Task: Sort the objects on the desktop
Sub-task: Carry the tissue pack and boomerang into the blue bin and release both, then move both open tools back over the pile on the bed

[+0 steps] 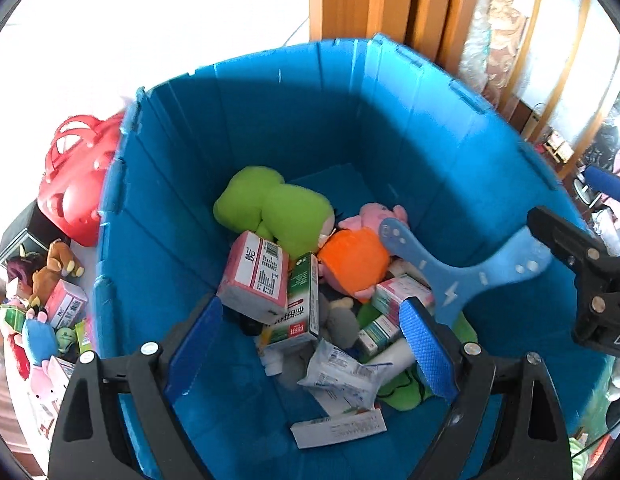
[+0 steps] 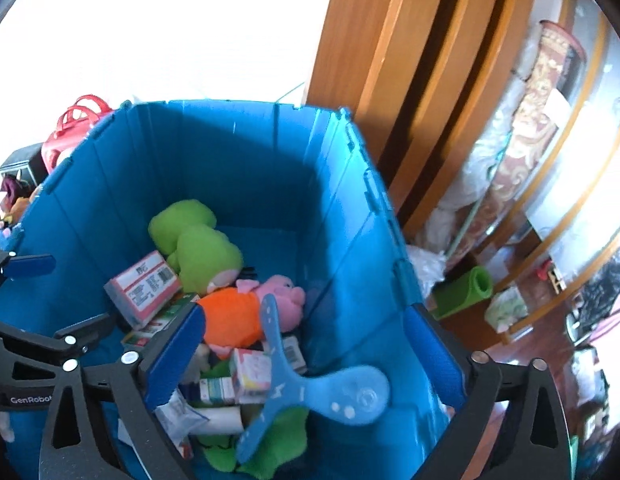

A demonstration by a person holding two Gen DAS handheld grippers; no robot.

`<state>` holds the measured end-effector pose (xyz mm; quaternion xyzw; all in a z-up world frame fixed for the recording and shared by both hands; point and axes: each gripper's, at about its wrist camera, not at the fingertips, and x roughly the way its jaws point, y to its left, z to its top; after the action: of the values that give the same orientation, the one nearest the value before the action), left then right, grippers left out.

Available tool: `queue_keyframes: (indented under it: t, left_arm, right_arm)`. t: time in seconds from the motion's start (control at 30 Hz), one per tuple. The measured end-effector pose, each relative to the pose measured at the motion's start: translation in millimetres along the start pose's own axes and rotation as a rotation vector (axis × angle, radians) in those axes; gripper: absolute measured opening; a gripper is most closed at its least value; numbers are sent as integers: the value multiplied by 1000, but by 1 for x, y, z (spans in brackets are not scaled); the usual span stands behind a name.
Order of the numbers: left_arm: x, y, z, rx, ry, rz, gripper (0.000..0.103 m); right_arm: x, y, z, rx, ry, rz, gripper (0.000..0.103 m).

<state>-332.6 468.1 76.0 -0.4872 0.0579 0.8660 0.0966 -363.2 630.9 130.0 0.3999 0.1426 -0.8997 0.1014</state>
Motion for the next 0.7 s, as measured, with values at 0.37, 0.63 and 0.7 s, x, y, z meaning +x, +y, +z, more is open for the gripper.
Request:
queue_keyframes:
  t: [0.37,0.63,0.7]
  left_arm:
    - [-103,32,-50,-44,-263,-41,91]
    - [-147,98,-105,-104,-386,26,91]
    - [-154,120,-120,-124,-390,56,91]
  right_arm:
    - [-78,28,-25,2,-114,85,103]
    - [-118,88,-31,-21,-243,209,103]
    - [-127,110,-31,-28,-268,254,103]
